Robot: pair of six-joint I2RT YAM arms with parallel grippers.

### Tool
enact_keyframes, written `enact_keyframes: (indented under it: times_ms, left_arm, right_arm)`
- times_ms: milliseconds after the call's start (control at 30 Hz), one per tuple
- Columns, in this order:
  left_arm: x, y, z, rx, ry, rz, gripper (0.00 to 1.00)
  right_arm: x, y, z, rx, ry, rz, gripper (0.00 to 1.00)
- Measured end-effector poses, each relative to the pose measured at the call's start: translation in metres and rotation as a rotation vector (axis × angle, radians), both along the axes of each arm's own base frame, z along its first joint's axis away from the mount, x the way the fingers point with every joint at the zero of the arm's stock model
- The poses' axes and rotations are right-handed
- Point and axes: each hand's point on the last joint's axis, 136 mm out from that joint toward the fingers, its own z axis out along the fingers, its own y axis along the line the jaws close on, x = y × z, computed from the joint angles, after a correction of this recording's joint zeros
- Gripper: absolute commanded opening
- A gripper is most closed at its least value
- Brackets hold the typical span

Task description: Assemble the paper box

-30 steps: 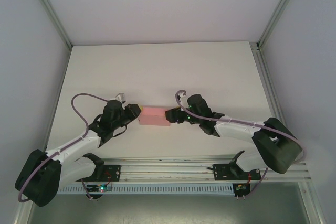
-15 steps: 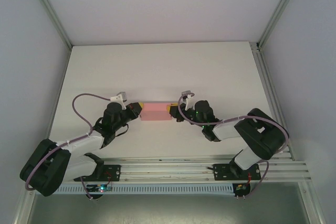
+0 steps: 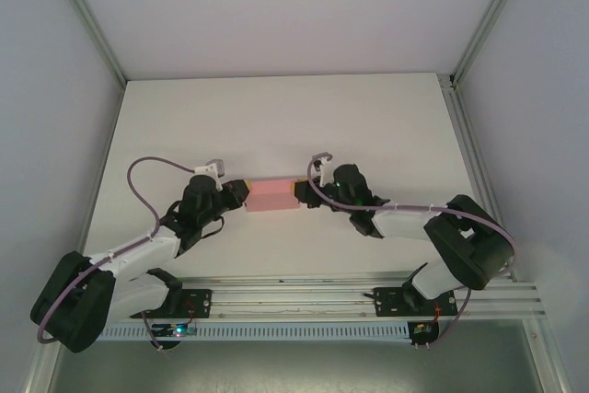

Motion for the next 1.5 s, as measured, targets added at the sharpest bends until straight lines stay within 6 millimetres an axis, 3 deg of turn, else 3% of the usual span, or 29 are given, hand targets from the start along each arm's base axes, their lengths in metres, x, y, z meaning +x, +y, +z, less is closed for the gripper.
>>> enact_keyframes:
  times_ms: [33, 67, 133, 167, 267, 333, 367, 467, 500, 667, 800, 967, 1133, 1233, 1367, 1433, 1500]
  left_arm:
    - [0.001, 0.002, 0.000, 0.018, 0.013, 0.008, 0.31]
    - [0.003, 0.003, 0.001, 0.036, 0.028, 0.016, 0.35]
    - [0.003, 0.004, 0.004, 0.076, 0.055, 0.008, 0.59]
    - [0.002, 0.003, 0.006, 0.094, 0.066, -0.006, 0.64]
    - [0.000, -0.001, 0.017, 0.134, 0.077, -0.039, 0.91]
    - [-0.001, 0.000, 0.024, 0.155, 0.074, -0.039, 1.00]
    - [-0.001, 0.002, 0.027, 0.169, 0.072, -0.034, 1.00]
    - [0.001, 0.011, 0.036, 0.217, 0.070, -0.003, 1.00]
    - [0.002, 0.015, 0.040, 0.234, 0.071, 0.011, 1.00]
    - [0.010, 0.042, 0.064, 0.345, 0.086, 0.132, 1.00]
    - [0.014, 0.078, 0.075, 0.417, 0.121, 0.260, 1.00]
    - [0.004, 0.122, 0.055, 0.479, 0.236, 0.390, 1.00]
    - [-0.015, 0.138, 0.030, 0.515, 0.313, 0.411, 1.00]
    - [-0.022, 0.142, 0.025, 0.517, 0.323, 0.419, 1.00]
    - [-0.026, 0.144, 0.022, 0.515, 0.323, 0.422, 1.00]
    - [-0.027, 0.144, 0.021, 0.516, 0.325, 0.422, 1.00]
    - [-0.028, 0.145, 0.019, 0.518, 0.330, 0.421, 1.00]
  right_arm:
    - [0.003, 0.002, 0.001, -0.029, 0.019, 0.005, 0.31]
    - [0.005, 0.004, 0.002, -0.052, 0.040, 0.005, 0.33]
    - [0.008, 0.006, 0.003, -0.094, 0.077, 0.012, 0.39]
    - [0.007, 0.008, 0.004, -0.114, 0.094, 0.021, 0.41]
    - [0.003, 0.015, 0.010, -0.156, 0.116, 0.056, 0.59]
    - [0.002, 0.016, 0.013, -0.185, 0.109, 0.074, 0.65]
    - [0.001, 0.015, 0.014, -0.197, 0.109, 0.077, 0.69]
    - [0.000, 0.010, 0.018, -0.243, 0.088, 0.094, 0.98]
    - [0.000, 0.009, 0.021, -0.260, 0.070, 0.108, 0.98]
    - [-0.003, 0.015, 0.040, -0.332, -0.130, 0.273, 0.98]
    - [-0.015, 0.022, 0.045, -0.416, -0.338, 0.501, 0.98]
    - [-0.004, 0.040, 0.038, -0.526, -0.477, 0.708, 0.97]
    - [0.012, 0.064, 0.020, -0.604, -0.495, 0.863, 0.91]
    - [0.007, 0.072, 0.001, -0.686, -0.479, 0.953, 0.83]
    - [-0.007, 0.075, -0.026, -0.809, -0.452, 1.043, 0.66]
    - [-0.011, 0.073, -0.033, -0.856, -0.440, 1.057, 0.59]
    - [-0.007, 0.068, -0.034, -0.897, -0.444, 1.041, 0.45]
